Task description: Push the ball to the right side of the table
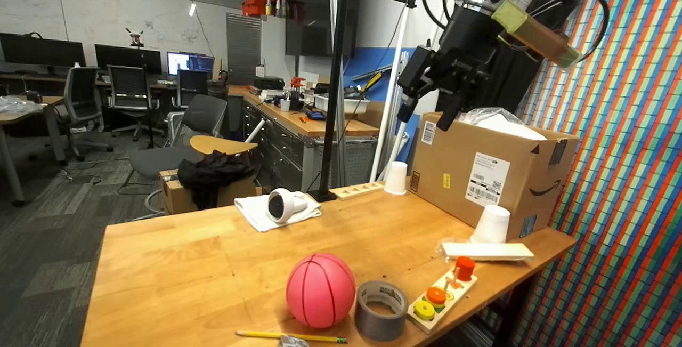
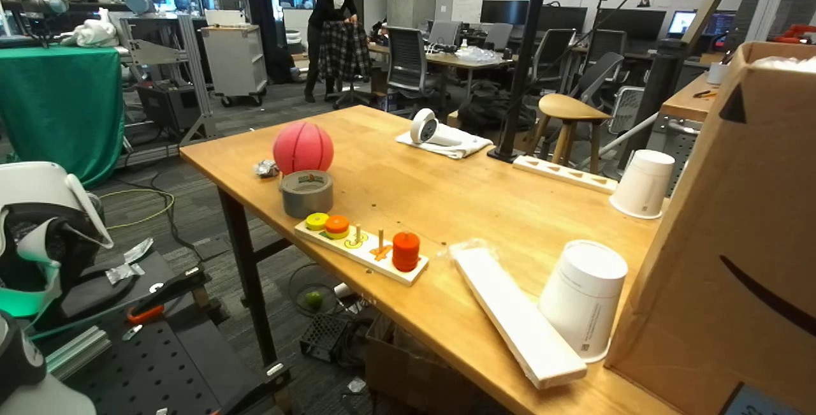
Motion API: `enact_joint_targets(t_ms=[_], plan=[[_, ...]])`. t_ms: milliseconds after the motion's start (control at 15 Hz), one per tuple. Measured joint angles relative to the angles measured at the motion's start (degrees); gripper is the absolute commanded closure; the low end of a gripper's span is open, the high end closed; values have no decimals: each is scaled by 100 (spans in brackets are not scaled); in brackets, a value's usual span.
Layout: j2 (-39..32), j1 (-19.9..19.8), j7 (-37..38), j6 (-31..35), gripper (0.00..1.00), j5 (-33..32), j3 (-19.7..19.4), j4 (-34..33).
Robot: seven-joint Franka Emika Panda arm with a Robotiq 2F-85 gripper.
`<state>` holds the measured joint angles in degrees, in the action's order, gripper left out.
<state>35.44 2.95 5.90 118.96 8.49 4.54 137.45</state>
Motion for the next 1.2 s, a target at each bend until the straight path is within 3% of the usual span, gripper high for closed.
enact_joint_targets(t_ms=[267, 533, 800, 1200], plan=[[221, 661, 142, 218, 0, 93, 697, 346], [85, 1334, 103, 733, 0, 297, 1071, 529], [-377, 1784, -178, 1121, 0, 590, 1104, 680], [-1348, 2118, -1058, 1627, 0, 1452, 953, 766]])
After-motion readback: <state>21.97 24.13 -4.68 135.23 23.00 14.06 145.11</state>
